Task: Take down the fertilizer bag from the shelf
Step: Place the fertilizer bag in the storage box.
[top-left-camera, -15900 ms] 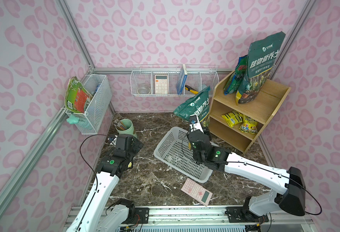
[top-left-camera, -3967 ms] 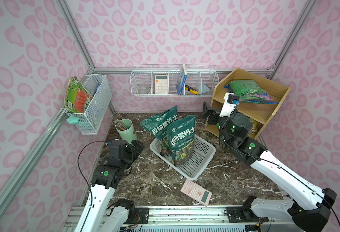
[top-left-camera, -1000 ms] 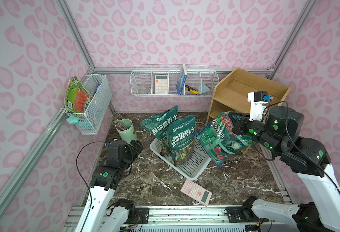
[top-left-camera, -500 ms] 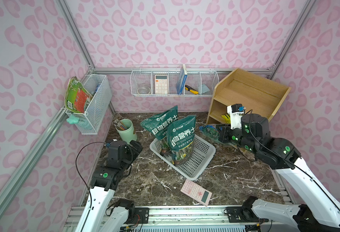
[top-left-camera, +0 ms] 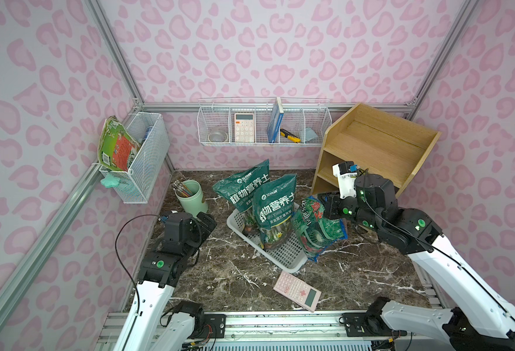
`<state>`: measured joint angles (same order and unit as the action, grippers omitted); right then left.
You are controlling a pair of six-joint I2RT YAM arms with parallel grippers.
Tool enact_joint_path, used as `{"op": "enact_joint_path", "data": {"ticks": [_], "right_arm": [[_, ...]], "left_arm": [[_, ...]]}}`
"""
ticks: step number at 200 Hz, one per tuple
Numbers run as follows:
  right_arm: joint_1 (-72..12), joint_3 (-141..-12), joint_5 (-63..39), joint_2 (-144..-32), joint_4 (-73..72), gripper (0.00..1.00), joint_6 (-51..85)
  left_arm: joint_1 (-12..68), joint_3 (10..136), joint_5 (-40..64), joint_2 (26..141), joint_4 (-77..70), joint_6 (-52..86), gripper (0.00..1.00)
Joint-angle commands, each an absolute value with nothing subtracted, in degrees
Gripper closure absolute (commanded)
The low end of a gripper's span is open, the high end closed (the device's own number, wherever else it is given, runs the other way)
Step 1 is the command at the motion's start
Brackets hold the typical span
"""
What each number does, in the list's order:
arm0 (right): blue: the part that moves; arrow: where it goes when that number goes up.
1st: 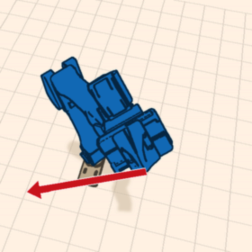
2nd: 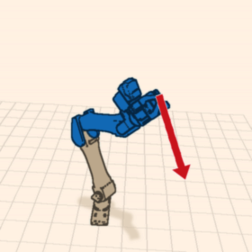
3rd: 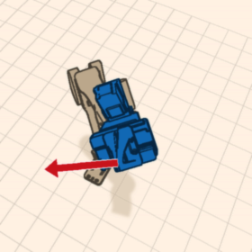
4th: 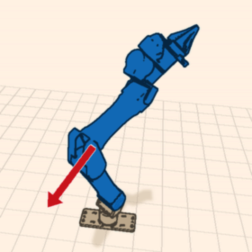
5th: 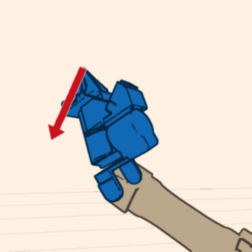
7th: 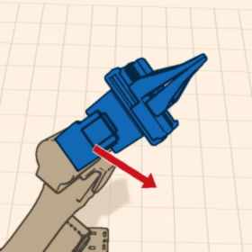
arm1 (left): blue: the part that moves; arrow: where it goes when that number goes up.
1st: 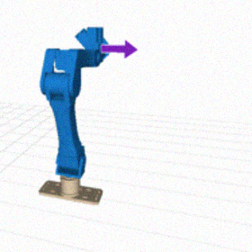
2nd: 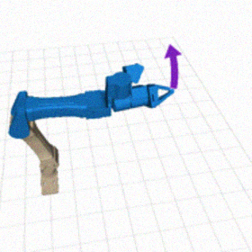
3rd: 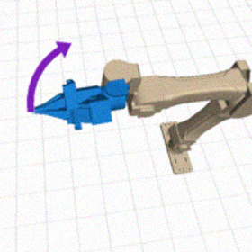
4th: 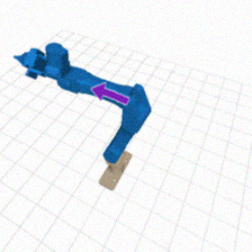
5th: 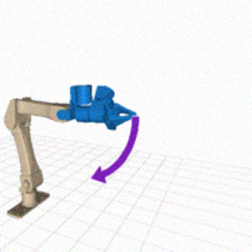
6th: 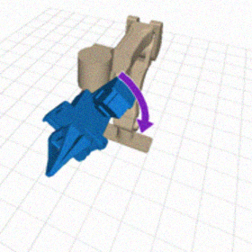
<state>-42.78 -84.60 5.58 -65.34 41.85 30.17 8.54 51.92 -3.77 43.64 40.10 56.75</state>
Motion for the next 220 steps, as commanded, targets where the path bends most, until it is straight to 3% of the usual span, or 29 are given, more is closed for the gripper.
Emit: {"op": "enact_joint_path", "data": {"ticks": [1,75,147,169,185,220], "right_arm": [[-42.8,-83.7,5.8,-64.9,32.1,1.0,29.7],[-42.8,-83.7,6.4,-66.5,32.4,1.0,27.4],[-42.8,-78.5,7.4,-53.7,25.8,1.0,9.2],[-42.8,-70.2,-1.3,-48.6,19.3,1.0,0.3],[-42.8,-67.3,-1.8,-45.1,14.3,1.0,-2.1],[-42.9,-74.8,-8.4,-48.3,22.6,1.0,-9.9]], "left_arm": [[8.4,51.8,-4.0,43.6,39.4,56.2,0.01],[8.4,51.7,-4.1,43.6,39.3,56.2,0.01],[8.4,51.6,-4.1,43.8,39.2,56.3,0.01],[8.4,51.5,-4.3,44.1,39.1,56.3,0.01],[8.4,51.7,-4.2,44.3,39.2,56.2,0.01],[8.5,51.8,-4.0,44.4,39.1,56.2,0.01]]}}
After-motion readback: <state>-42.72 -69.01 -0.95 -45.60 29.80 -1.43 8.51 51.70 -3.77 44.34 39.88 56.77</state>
